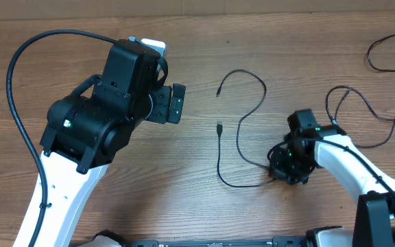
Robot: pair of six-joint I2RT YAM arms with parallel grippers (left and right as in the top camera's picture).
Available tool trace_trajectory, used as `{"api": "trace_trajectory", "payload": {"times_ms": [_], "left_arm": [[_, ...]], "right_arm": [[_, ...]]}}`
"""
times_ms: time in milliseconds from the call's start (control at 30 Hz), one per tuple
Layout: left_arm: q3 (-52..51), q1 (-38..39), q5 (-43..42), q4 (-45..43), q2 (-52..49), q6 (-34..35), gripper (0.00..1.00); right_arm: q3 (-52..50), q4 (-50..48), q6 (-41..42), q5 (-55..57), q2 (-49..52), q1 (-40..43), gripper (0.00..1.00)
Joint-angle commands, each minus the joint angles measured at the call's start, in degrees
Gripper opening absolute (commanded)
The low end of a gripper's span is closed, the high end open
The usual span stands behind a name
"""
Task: Untangle cables
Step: 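Lower the right gripper onto the last black cable and grasp it, then carry the black cable rightward with the right gripper and drop it on the pile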
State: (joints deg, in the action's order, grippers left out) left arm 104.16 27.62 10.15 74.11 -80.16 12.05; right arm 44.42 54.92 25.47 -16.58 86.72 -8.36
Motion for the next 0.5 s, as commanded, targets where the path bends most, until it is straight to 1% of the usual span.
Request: {"api": "trace_trajectory", "payload": {"times_ms": [0,67,300,400,467], "left_arm": [[0.28,-0.26,0.74,-0.17,-0.42,0.39,1.0],[0.28,-0.26,0.74,-0.17,-0.42,0.39,1.0],[0.28,-0.26,0.74,-0.17,-0.42,0.39,0.99],[0.28,-0.26,0.74,-0.17,-0.42,0.39,1.0],[0.28,-0.26,0.74,-0.17,-0.42,0.39,1.0]], "right_arm": [[4.83,0.9,-0.02,-0.13,-0.57,-0.31,0.06],[7.54,1.75,-0.02,-0.02,-0.59,-0.31,0.04],[18.69,5.07,-0.42,0.48,-0.59,-0.31,0.04],[25.2,6.8,-0.42,4.04,-0.59,-0.31,0.04],[29.68,7.37,-0.39,9.42,-0.59,-0.24,0.04]]}}
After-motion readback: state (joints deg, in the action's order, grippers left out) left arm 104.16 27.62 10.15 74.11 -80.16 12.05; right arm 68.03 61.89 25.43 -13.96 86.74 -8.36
